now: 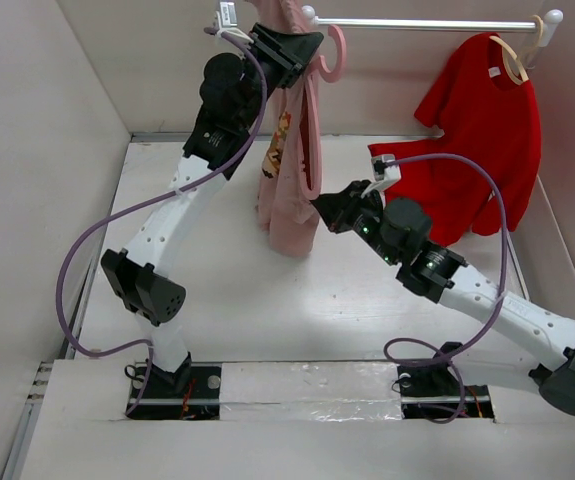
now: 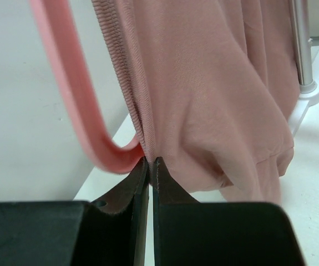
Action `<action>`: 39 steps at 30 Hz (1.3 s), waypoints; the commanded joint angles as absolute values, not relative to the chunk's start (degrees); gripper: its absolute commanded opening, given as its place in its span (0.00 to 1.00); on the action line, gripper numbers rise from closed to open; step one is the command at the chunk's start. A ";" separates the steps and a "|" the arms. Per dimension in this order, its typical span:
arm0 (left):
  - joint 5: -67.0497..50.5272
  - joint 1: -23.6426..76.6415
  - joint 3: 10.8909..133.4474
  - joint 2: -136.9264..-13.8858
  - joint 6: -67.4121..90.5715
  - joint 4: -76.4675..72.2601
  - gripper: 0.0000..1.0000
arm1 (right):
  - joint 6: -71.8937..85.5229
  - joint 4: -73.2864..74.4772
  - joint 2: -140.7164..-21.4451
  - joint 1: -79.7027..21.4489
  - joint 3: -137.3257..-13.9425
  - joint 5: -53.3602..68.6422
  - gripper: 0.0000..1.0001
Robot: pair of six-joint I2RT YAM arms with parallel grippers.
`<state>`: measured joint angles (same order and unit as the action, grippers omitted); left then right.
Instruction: Place the t-shirt on the hanger
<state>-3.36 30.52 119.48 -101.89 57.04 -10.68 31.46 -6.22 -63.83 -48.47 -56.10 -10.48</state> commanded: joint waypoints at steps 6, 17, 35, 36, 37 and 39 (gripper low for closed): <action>8.43 27.69 126.01 -97.11 61.63 -37.88 0.00 | 29.97 17.30 -72.69 -51.50 -50.98 -2.38 0.00; 13.10 27.69 120.06 -97.65 43.69 -48.33 0.00 | 28.74 31.90 -60.04 -52.91 -51.68 10.36 0.00; -3.24 29.01 88.08 -81.92 55.18 -37.55 0.00 | 30.06 37.02 -70.13 -50.98 -80.86 9.40 0.00; -5.34 29.00 85.02 -81.31 58.50 -36.66 0.00 | 30.58 36.31 -71.27 -50.98 -81.12 9.14 0.00; -6.75 28.31 83.42 -80.08 59.93 -36.30 0.00 | 30.67 34.65 -73.02 -50.98 -81.38 8.79 0.00; -9.21 27.78 80.26 -78.84 62.56 -34.72 0.00 | 30.85 32.79 -74.17 -50.98 -81.74 8.53 0.00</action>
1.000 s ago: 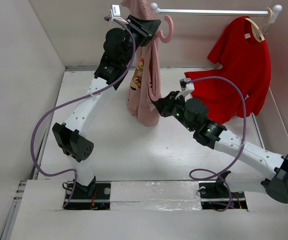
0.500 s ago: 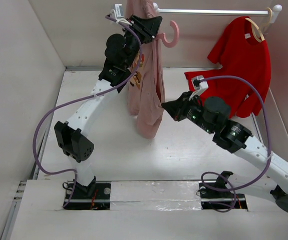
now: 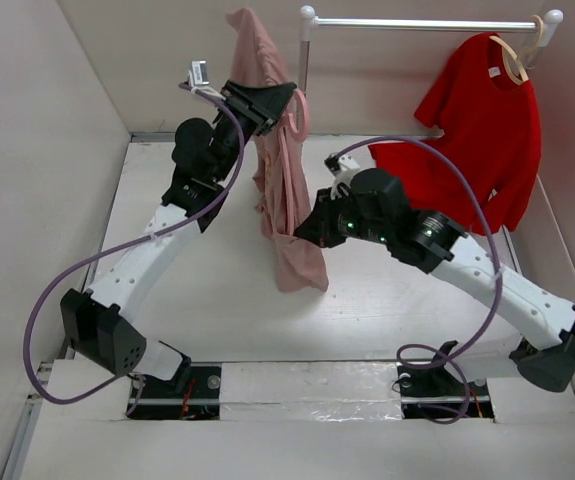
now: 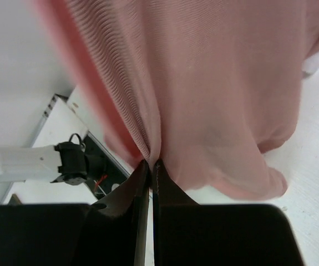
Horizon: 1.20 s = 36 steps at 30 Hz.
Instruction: Place the t-shirt on the hanger
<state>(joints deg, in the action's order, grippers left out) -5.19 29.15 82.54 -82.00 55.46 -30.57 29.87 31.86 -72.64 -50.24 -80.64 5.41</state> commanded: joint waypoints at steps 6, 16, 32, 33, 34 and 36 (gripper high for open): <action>-9.06 27.77 70.93 -75.24 64.08 -34.36 0.00 | 28.57 32.26 -76.91 -52.20 -85.77 10.98 0.00; -2.72 27.25 68.55 -75.49 57.66 -38.23 0.00 | 24.52 42.61 -74.09 -52.21 -90.00 18.01 0.00; -7.83 27.43 70.58 -75.33 60.47 -28.60 0.00 | 27.42 33.67 -82.79 -51.68 -99.33 3.71 0.00; -9.21 27.42 70.23 -74.71 61.25 -28.39 0.00 | 28.55 33.75 -82.79 -51.68 -98.19 2.65 0.00; -10.62 26.29 69.62 -74.10 61.52 -28.21 0.00 | 28.65 34.10 -82.88 -51.68 -97.04 2.46 0.00; -13.26 25.14 69.79 -73.74 61.96 -24.71 0.00 | 28.74 33.75 -82.71 -51.68 -96.42 2.03 0.00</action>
<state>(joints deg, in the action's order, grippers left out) -8.69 27.29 68.01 -78.17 60.64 -26.24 27.86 36.80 -83.02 -51.77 -97.58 5.91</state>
